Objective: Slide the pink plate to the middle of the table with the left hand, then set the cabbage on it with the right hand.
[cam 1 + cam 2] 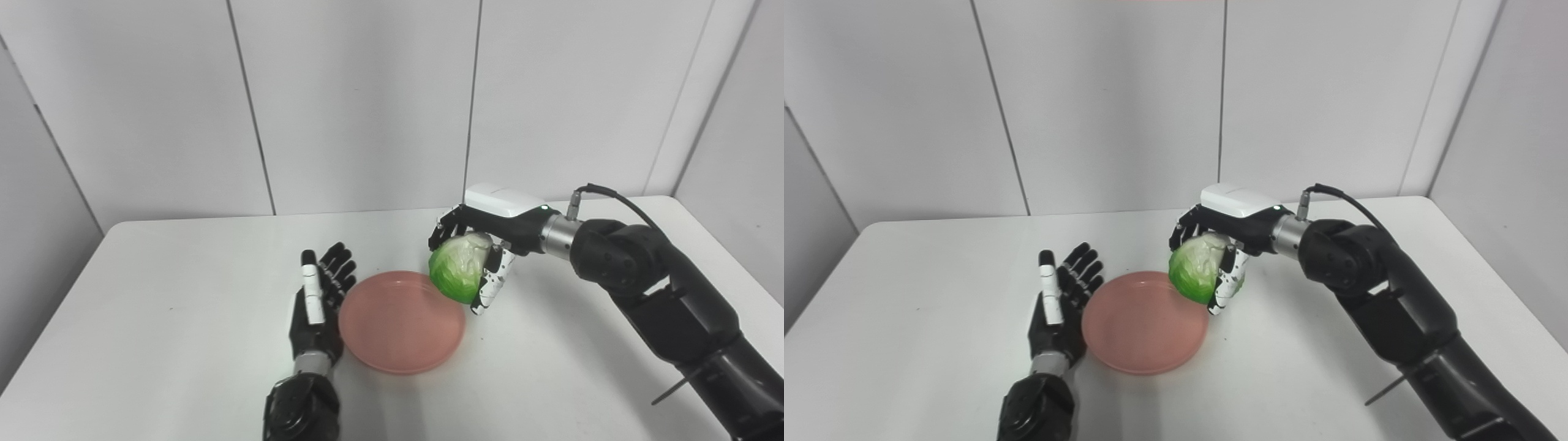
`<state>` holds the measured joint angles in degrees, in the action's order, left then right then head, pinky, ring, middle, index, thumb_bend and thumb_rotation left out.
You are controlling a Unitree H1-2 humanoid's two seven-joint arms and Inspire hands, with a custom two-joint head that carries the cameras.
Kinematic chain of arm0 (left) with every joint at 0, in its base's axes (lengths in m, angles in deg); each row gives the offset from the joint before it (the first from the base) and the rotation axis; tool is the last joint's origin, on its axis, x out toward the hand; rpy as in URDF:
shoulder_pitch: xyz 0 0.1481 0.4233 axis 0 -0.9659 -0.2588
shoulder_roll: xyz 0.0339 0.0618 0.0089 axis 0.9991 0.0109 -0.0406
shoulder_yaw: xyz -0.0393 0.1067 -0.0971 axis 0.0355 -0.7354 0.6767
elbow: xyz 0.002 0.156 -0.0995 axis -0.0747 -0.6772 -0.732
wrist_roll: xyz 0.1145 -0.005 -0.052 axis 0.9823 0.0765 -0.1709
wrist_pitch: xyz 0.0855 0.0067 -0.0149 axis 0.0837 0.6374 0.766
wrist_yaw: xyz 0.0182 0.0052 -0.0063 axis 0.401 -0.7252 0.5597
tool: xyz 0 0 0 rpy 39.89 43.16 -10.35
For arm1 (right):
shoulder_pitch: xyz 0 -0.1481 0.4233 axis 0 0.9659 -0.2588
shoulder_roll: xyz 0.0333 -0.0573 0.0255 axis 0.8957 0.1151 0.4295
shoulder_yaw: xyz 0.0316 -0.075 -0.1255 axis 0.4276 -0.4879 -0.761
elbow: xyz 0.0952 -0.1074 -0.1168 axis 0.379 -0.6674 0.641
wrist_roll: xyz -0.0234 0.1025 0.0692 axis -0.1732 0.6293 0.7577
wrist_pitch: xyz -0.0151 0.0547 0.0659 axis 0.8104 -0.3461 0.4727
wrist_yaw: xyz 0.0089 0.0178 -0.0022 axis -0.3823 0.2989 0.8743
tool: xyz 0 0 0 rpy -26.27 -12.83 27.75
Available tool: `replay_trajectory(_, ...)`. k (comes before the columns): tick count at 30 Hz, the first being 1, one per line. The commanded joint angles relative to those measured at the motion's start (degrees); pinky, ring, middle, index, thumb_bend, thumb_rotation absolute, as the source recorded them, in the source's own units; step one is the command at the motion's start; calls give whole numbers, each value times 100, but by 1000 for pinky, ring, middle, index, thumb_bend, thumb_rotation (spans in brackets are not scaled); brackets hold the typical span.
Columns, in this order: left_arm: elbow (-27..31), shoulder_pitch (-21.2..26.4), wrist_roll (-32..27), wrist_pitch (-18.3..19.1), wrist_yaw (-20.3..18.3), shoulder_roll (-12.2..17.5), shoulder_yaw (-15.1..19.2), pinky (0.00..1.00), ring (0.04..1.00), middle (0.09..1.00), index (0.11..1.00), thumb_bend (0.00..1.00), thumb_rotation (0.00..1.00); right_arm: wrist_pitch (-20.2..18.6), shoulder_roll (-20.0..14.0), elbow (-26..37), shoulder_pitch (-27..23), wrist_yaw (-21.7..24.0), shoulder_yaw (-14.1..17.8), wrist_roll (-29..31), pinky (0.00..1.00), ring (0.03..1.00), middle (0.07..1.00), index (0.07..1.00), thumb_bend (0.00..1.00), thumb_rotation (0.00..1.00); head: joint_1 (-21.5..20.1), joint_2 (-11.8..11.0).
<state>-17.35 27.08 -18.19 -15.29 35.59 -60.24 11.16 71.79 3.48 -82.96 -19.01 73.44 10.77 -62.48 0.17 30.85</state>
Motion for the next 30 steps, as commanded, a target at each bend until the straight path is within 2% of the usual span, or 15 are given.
replay_trajectory(1, -382, -256, -70, 192, 171, -180, 72, 914, 875, 845, 732, 854, 898, 274, 139, -88, -339, -228, 31, 17, 348, 396, 485, 549, 514, 0, 4, 7)
replay_trajectory(6, -533, -277, -54, 9, 184, -186, 80, 899, 858, 836, 717, 872, 890, 260, 486, -441, -270, -333, 33, 91, 352, 398, 484, 550, 514, 0, 137, -12)
replay_trajectory(12, -697, -294, -74, -266, 178, -180, 104, 859, 826, 813, 712, 892, 873, 441, 741, -968, -263, -662, -145, -202, 369, 406, 492, 541, 515, 0, 154, -51)
replay_trajectory(17, -681, -312, -25, -231, 135, -147, 45, 873, 837, 830, 729, 860, 898, 703, 960, -1467, -223, -1282, -429, -707, 370, 410, 497, 533, 517, 0, 147, -61)
replay_trajectory(22, -596, -341, -41, -158, 89, -143, 5, 886, 845, 830, 728, 855, 900, 645, 1138, -1770, -170, -1803, -603, -1105, 391, 417, 497, 532, 517, 0, 129, -59)
replay_trajectory(30, -644, -359, -44, -195, 191, -218, 32, 853, 825, 810, 742, 843, 887, 569, 1206, -1889, -31, -2175, -675, -1304, 348, 434, 490, 520, 519, 0, 117, -3)
